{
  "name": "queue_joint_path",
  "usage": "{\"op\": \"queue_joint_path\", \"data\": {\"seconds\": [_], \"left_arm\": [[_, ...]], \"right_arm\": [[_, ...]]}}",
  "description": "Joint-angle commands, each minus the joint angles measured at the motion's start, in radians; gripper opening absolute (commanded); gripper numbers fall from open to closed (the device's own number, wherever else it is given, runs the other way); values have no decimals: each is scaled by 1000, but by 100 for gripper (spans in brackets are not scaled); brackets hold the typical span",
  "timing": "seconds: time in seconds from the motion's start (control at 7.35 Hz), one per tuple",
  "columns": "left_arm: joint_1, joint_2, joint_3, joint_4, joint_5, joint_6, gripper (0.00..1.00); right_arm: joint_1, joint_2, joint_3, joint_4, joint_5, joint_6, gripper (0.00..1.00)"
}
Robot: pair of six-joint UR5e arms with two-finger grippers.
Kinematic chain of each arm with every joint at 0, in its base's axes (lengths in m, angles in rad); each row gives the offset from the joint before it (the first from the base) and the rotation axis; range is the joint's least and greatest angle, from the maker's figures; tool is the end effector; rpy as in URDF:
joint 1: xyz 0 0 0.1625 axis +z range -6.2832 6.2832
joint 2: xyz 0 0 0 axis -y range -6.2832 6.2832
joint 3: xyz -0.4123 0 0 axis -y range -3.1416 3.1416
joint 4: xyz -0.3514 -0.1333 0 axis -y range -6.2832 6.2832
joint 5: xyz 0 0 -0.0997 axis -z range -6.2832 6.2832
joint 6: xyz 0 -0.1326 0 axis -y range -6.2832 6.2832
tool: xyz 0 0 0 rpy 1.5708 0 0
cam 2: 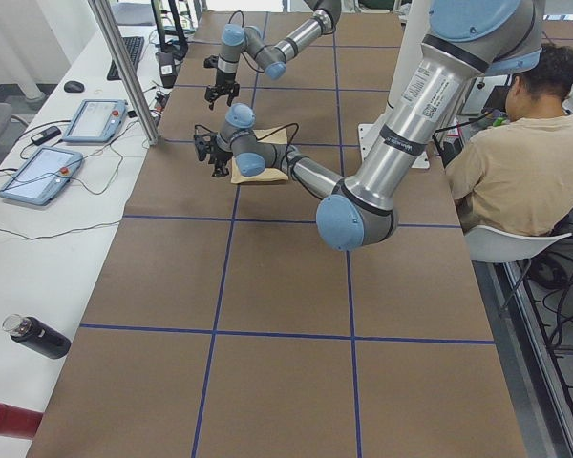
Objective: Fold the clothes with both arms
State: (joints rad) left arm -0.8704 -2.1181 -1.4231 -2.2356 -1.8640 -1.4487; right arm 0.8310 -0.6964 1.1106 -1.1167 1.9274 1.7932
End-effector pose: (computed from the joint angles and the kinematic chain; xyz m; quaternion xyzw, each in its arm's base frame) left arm 0.3770 -0.5946 0.3522 0.1283 0.5014 -0.2426 0.8206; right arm -0.4732 -0.6475 0.2897 -0.0295 -0.4432 0.3843 0.8093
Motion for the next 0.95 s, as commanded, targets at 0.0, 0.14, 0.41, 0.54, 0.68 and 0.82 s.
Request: {"op": "queue_joint_path", "data": {"seconds": [0.0, 0.14, 0.41, 0.54, 0.68, 0.82], "left_arm": [[-58, 111, -121, 8, -75, 289, 57], [-106, 162, -152, 8, -127, 448, 58], [-264, 287, -198, 11, -290, 749, 59], [-368, 358, -191, 13, -375, 968, 62], [-463, 407, -177, 36, -451, 1143, 66], [-536, 430, -146, 94, -478, 1306, 99]], "right_arm": [[124, -174, 110, -8, 149, -298, 100], [204, -251, 138, -31, 229, -493, 100], [392, -394, 173, -113, 336, -982, 100], [489, -475, 195, -171, 356, -1249, 100], [572, -545, 221, -231, 357, -1441, 100], [645, -595, 224, -305, 372, -1606, 100]]}}
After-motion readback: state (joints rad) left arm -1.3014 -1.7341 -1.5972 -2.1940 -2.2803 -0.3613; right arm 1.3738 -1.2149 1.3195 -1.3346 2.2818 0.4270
